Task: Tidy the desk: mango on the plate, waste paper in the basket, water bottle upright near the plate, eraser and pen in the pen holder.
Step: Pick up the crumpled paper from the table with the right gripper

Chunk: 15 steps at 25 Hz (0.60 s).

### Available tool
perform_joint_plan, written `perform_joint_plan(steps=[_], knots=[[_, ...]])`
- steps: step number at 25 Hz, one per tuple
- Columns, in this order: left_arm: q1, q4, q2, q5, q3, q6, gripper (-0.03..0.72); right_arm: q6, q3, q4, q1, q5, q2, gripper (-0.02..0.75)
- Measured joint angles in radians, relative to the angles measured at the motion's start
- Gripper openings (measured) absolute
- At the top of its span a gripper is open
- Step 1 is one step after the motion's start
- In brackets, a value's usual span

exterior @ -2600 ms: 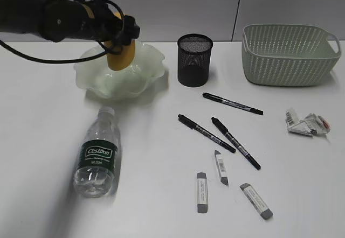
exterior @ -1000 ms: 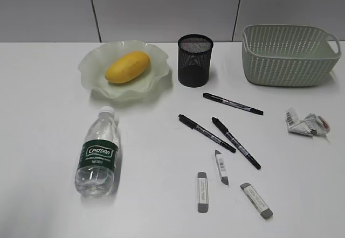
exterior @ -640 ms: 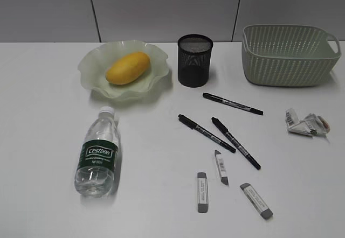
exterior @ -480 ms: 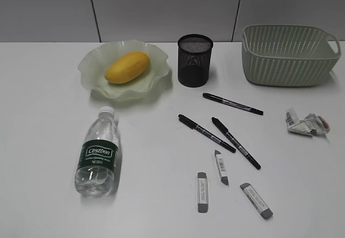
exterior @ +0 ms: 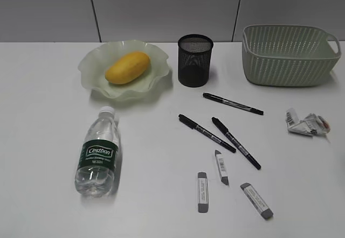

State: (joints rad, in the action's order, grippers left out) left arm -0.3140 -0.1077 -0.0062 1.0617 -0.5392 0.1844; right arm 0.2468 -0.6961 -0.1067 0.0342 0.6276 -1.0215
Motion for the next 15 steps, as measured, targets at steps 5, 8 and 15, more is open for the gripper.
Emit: perform_joint_plan(steps=[5,8,15], knots=[[0.104,0.001,0.0,0.0,0.0,0.0,0.426,0.045,-0.185,0.023,0.0,-0.039,-0.464,0.489],[0.124,0.002,0.0,0.0,0.0,0.0,0.426,0.05,-0.276,0.049,0.0,-0.056,-0.638,0.489],[0.125,0.003,0.0,0.0,0.0,0.0,0.426,0.052,-0.384,0.107,0.0,-0.073,-0.871,0.484]])
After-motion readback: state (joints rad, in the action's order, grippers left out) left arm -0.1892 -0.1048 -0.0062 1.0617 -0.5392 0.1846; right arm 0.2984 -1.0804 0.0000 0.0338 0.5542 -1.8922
